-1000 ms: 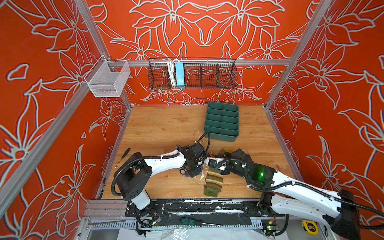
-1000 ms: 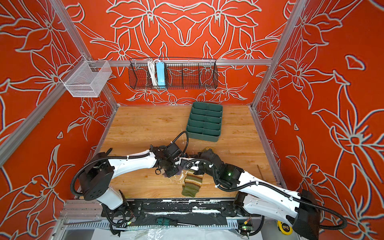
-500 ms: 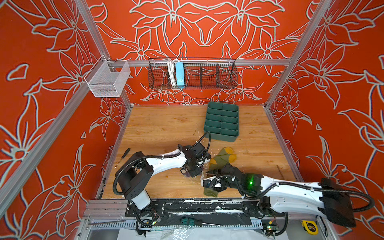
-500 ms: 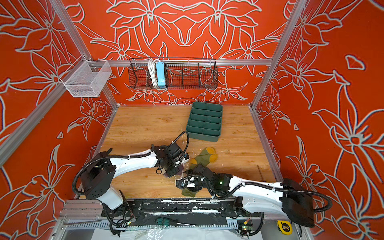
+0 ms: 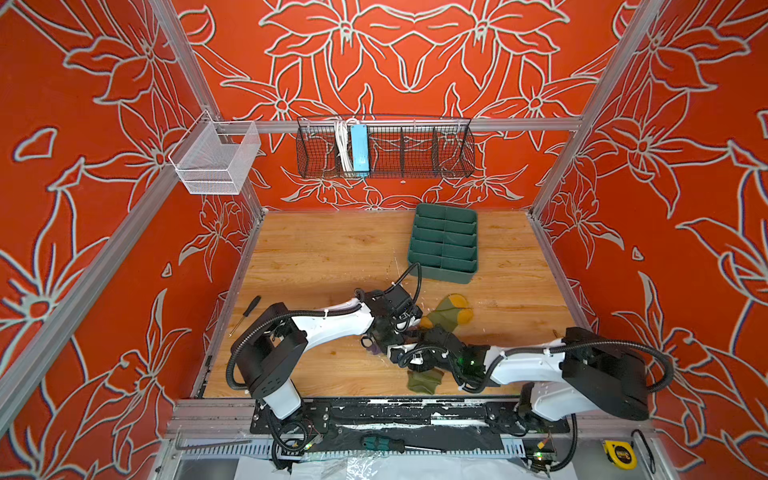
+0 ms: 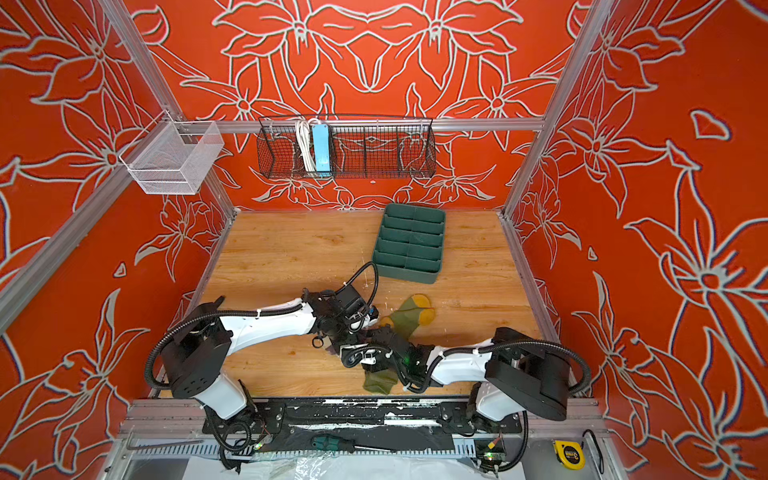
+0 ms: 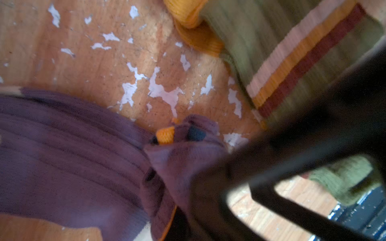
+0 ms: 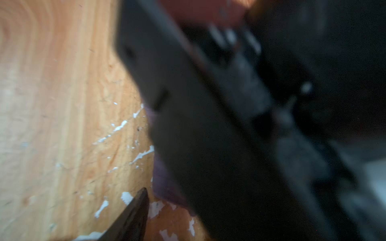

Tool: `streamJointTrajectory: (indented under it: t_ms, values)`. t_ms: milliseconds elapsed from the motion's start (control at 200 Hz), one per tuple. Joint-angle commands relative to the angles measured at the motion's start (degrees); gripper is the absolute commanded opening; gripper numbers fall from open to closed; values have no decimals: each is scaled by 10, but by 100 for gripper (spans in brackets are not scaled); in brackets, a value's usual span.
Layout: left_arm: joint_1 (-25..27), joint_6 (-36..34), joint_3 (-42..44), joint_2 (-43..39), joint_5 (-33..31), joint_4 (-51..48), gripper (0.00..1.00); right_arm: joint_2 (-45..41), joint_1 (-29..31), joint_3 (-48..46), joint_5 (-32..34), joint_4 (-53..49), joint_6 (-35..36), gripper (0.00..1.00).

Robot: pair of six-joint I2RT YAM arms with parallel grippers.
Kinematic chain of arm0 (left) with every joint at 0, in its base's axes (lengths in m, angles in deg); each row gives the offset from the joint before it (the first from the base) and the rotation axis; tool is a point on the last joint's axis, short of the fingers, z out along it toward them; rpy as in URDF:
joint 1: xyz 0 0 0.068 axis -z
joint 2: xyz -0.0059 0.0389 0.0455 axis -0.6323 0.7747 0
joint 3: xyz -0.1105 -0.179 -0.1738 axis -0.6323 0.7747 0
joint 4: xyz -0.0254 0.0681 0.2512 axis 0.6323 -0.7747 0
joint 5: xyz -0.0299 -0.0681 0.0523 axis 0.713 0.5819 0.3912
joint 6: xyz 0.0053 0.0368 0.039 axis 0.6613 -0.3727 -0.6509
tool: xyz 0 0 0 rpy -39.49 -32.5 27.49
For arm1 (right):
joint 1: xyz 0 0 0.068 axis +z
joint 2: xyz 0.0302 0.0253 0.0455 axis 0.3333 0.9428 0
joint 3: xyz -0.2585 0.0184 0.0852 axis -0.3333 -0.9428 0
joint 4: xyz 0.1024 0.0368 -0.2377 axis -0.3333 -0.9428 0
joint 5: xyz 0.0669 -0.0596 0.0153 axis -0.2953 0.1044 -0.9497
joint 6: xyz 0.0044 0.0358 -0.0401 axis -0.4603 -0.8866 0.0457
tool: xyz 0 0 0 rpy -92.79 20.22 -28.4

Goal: Roll the socks

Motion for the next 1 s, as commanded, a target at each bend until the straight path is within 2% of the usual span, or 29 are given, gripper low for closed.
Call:
streamJointTrajectory:
  t_ms: [0,130,385,495,576,666,756,791,811,821,996]
  values:
    - [0,-7,3,-1,24,-10,0,29,-14,6,-25,33,5,62]
    - [1,-12,10,-13,31,-3,0,66,-20,16,-41,28,17,59]
    - [1,-13,21,-35,26,22,0,75,-20,33,-87,-44,14,40]
    - [1,-18,27,-51,28,36,0,82,-20,34,-81,-68,13,33]
    - [1,-25,32,-59,34,40,0,85,-19,33,-61,-65,6,32]
    - [1,-33,36,-61,44,35,0,63,-18,16,-34,-34,-6,41]
    - [1,-39,31,-52,48,21,0,21,-18,-2,-25,-22,-17,54]
    - [1,-44,28,-46,51,14,0,7,-17,-9,-23,-24,-20,74]
    - [1,-46,26,-44,51,12,0,0,-17,-13,-23,-25,-22,93]
    - [1,-47,25,-42,51,11,0,-3,-17,-15,-23,-26,-23,97]
    - [0,-56,15,-30,53,4,0,10,-17,-30,-13,7,-24,98]
